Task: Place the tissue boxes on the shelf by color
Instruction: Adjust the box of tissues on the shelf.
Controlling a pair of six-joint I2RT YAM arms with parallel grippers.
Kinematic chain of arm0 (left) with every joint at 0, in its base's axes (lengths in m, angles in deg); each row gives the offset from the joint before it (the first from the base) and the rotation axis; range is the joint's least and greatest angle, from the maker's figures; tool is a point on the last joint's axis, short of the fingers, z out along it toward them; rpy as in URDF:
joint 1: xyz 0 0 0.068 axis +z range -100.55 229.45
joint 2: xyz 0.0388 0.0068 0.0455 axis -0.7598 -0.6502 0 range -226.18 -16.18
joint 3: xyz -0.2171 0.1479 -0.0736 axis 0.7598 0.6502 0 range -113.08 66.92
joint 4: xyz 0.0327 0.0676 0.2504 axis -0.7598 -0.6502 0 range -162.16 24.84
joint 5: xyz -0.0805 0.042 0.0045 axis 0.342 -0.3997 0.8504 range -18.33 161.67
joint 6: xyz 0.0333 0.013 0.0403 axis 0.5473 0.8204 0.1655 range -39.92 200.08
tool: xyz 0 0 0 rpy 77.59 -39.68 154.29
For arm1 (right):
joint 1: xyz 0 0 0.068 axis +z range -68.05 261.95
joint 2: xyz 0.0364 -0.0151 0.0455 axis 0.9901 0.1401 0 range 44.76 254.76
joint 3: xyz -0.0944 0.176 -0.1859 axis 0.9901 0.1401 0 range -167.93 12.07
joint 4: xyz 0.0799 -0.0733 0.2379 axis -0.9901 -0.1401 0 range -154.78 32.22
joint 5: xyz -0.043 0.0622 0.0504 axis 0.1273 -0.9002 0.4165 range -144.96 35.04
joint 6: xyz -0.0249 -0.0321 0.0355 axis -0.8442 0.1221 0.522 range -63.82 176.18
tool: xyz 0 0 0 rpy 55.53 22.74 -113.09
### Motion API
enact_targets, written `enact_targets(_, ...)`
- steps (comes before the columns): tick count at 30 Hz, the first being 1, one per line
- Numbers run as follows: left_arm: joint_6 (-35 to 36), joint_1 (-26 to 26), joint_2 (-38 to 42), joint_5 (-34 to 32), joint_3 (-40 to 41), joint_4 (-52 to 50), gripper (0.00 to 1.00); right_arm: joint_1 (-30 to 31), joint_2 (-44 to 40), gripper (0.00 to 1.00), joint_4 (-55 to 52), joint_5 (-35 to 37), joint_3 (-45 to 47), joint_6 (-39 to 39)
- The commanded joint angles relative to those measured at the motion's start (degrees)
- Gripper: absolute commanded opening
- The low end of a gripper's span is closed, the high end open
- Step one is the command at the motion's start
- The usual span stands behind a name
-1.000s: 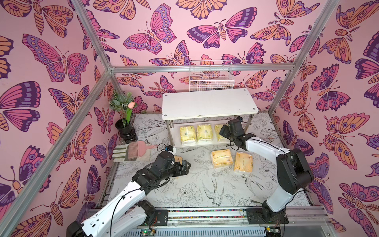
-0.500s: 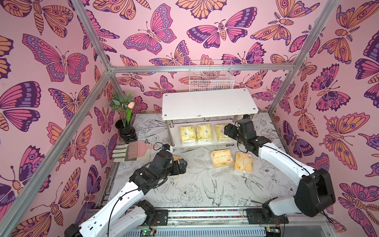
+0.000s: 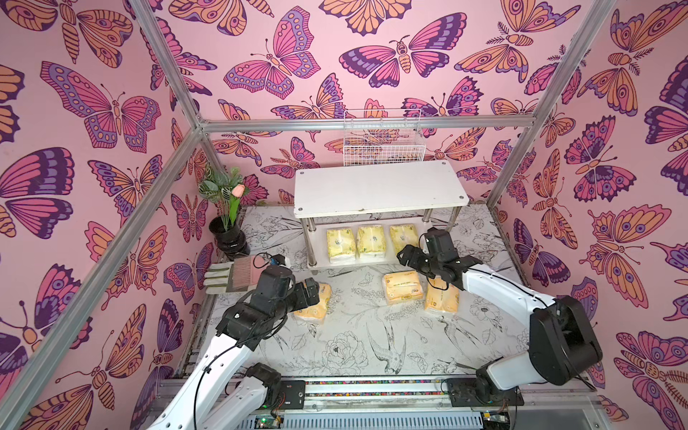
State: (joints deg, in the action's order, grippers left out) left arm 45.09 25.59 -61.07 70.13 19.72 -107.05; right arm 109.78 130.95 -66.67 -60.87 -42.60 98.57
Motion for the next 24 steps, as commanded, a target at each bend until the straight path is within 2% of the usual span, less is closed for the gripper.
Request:
enact_targets(1, 1.1, 0.7, 0.9, 0.9, -0.2, -1.8, 1.00, 0.2, 2.1, 0.89, 1.8, -1.6, -1.9, 1.4)
enact_targets(24, -0.5, 1.0, 2.5, 2.8, 2.6, -1.7, 1.00, 0.1, 11.5, 0.89, 2.4, -0.8, -10.2, 0.6)
